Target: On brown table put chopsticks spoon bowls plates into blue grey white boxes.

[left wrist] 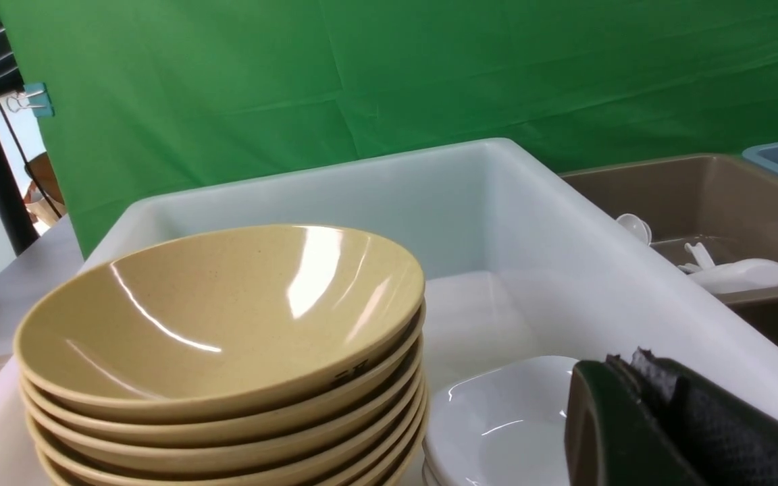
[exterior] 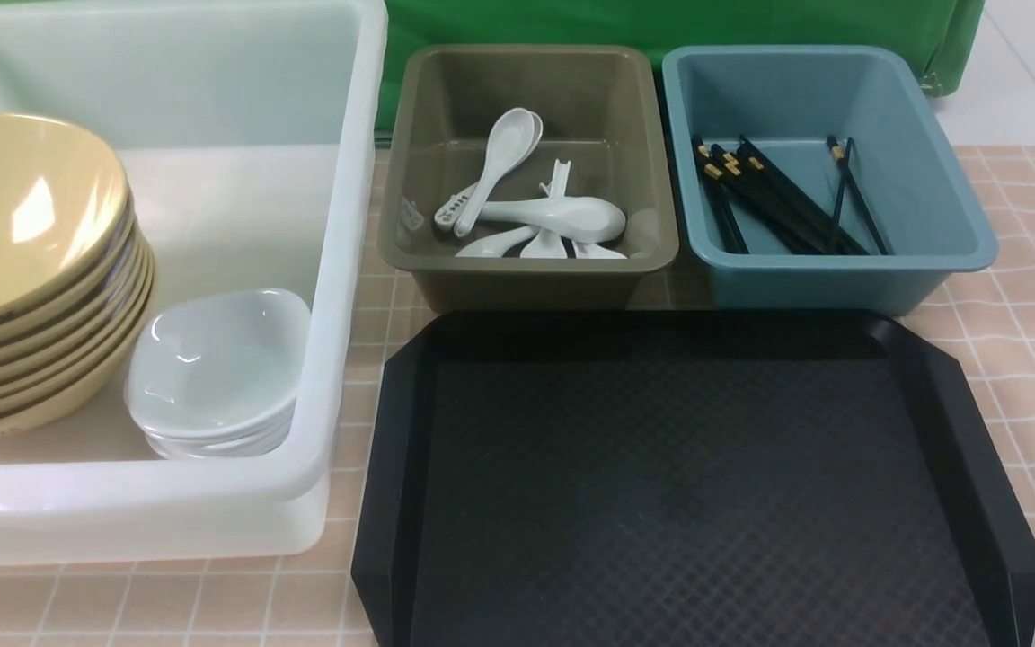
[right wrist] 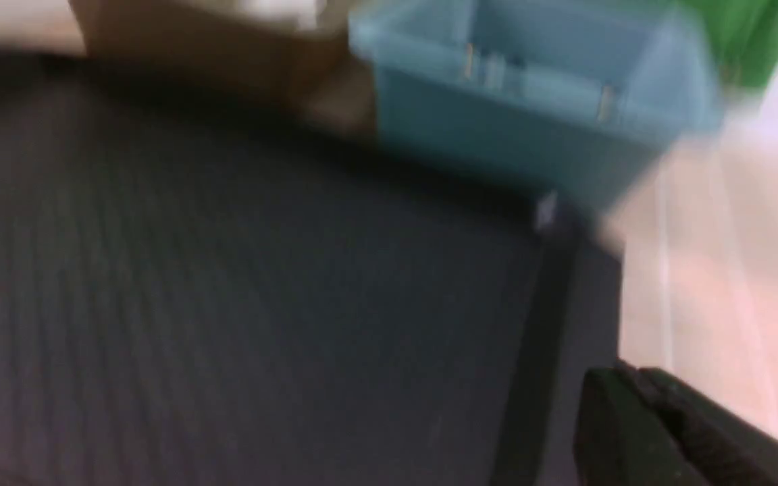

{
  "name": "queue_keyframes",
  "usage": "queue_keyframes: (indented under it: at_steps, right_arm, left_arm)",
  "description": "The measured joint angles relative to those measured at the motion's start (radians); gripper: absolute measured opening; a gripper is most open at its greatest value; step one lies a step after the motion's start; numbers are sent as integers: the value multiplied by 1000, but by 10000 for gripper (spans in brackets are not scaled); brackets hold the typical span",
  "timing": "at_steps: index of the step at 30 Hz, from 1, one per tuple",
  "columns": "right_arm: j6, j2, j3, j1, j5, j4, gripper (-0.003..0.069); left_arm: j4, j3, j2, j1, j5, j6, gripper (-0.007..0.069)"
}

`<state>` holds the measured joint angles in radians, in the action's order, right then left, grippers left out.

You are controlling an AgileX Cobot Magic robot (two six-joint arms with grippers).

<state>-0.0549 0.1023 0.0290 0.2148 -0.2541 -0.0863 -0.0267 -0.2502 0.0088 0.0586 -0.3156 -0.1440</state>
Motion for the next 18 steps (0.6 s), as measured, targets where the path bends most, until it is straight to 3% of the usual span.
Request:
queue_keyframes:
  at_steps: [9,18]
  right_arm:
    - [89,-110,1,-180,-9,-62,44]
    - [90,-114,1,-205,-50,-61,48]
  left_arm:
    - [2,0,0,0,0,0,-7]
    - [4,0,0,0,-1,0,-7]
